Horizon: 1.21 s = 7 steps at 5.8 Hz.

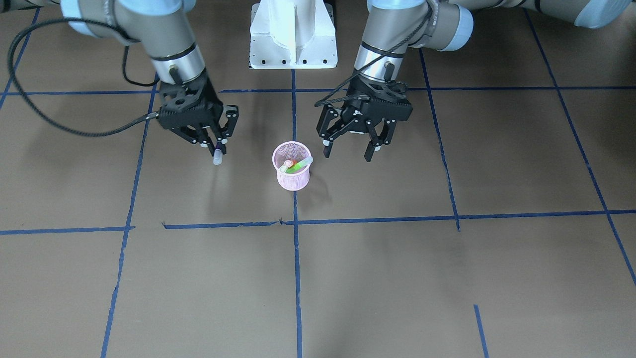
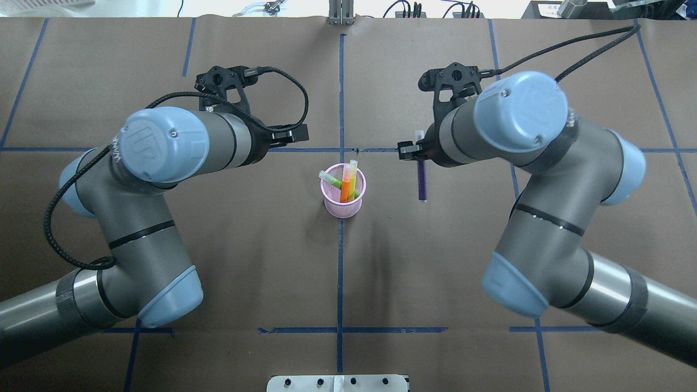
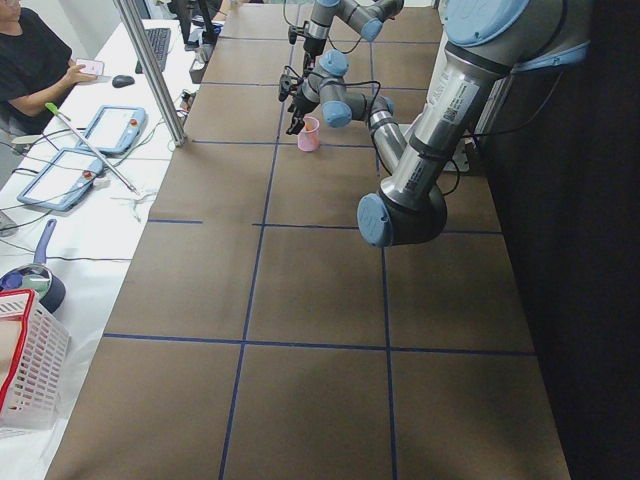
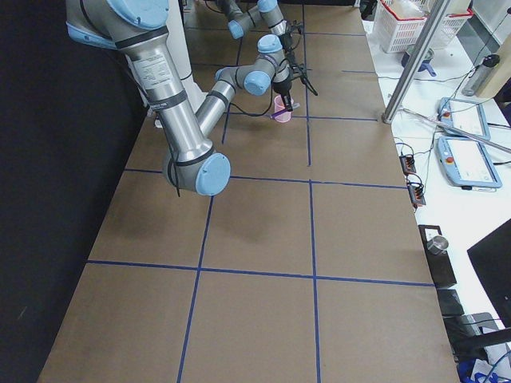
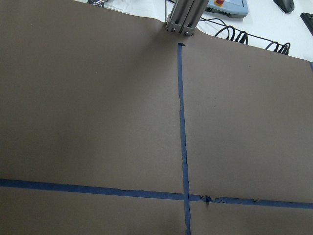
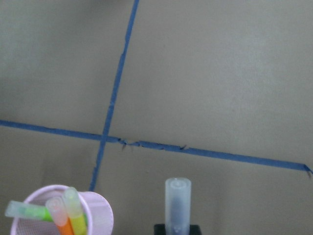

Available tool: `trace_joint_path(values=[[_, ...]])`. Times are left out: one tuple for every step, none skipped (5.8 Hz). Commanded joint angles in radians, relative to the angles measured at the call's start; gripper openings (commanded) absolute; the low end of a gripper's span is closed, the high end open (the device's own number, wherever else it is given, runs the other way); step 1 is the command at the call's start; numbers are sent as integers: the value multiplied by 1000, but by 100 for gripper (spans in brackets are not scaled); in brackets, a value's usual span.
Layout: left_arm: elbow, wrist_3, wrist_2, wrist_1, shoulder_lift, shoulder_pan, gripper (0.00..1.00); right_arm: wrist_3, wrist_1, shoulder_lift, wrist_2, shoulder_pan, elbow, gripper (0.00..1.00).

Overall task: Collect pens into pen holder
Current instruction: 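Carry the purple marker with the right gripper and drop it into the holder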

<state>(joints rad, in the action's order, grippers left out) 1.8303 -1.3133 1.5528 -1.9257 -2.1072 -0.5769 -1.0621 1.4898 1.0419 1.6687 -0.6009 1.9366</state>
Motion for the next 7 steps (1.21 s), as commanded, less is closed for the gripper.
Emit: trace_joint_path(values=[[-3, 78, 35, -58, 58, -11, 96, -70, -115, -25, -306, 120, 1, 0], [-2, 81, 36, -61, 85, -12, 96, -108, -158, -40, -422, 169, -8, 0], [-3, 80, 36, -61, 85, -12, 96, -119, -157, -48, -545, 226, -11, 0], [-6, 80, 36, -61, 85, -12, 96, -119, -158, -68, -678, 277, -46, 0], [-9, 80, 35, -61, 85, -15, 96, -124, -160, -103, -699, 279, -103, 0], [-9, 80, 35, -61, 85, -15, 96, -137, -158, -135, -714, 280, -143, 1], [-12, 80, 35, -62, 85, -15, 96, -141, -158, -146, -719, 288, -169, 2]])
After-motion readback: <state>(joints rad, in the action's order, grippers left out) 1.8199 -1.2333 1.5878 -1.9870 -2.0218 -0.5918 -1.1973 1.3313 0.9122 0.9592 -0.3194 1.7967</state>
